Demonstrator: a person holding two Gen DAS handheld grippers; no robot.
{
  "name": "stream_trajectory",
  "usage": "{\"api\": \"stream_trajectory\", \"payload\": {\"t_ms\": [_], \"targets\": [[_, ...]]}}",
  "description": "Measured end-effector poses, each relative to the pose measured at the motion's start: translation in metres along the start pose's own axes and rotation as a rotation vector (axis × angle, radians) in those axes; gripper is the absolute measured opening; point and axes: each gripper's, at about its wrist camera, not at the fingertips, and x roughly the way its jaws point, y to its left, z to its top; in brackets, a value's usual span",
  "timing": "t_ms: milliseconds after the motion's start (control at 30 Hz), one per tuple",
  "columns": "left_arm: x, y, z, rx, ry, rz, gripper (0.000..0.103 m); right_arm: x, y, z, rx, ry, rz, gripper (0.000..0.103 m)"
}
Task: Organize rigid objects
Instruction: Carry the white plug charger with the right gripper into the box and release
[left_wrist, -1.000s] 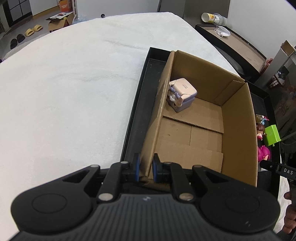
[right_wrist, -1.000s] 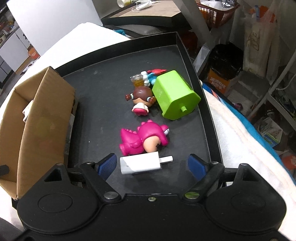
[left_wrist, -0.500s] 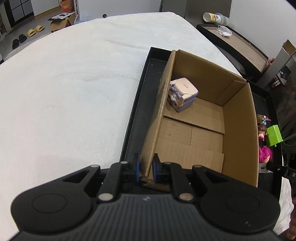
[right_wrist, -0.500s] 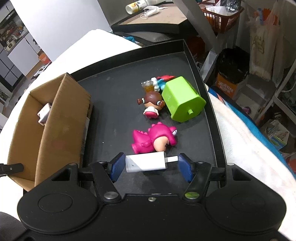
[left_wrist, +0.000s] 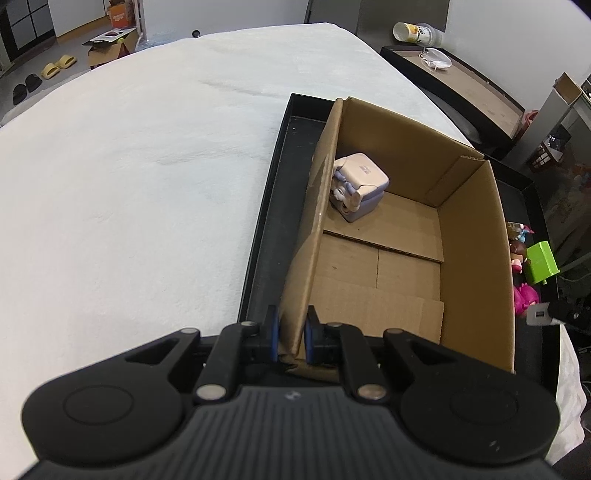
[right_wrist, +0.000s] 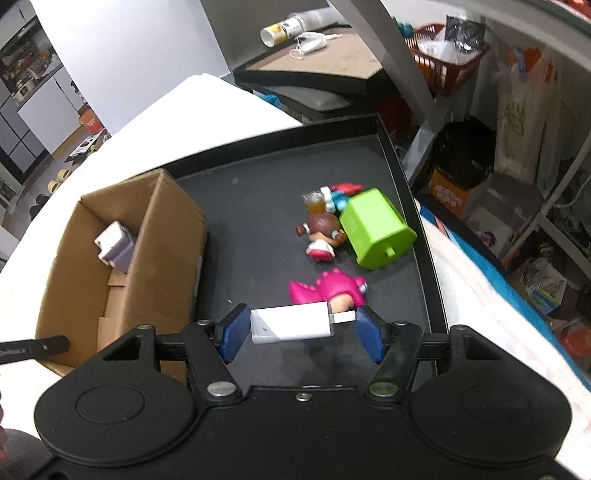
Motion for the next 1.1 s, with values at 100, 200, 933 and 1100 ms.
{"api": "stream_trajectory", "payload": {"t_ms": [100,200,933,1100], "targets": [[-0.001,0.002,0.001,-0.004,0.002,-0.01,0.013,-0.007,0.009,0.006,-0.008,-0.016,-0.004,0.061],[-0.001,0.005,0.002,-0.012,0.008,-0.026,0.013,-0.012,0.019,0.011,-0.02,-0.031,-0.004,0.061],[0.0,0.019,0.002,-0.037,0.008,-0.095,0.014,-0.036,0.092,0.038,-0.129,-0.126,0.01,0.061],[0.001,0.019,0.002,-0.046,0.009,-0.102,0.014,-0.036,0.11,0.045,-0.165,-0.134,0.033,0.061]]}}
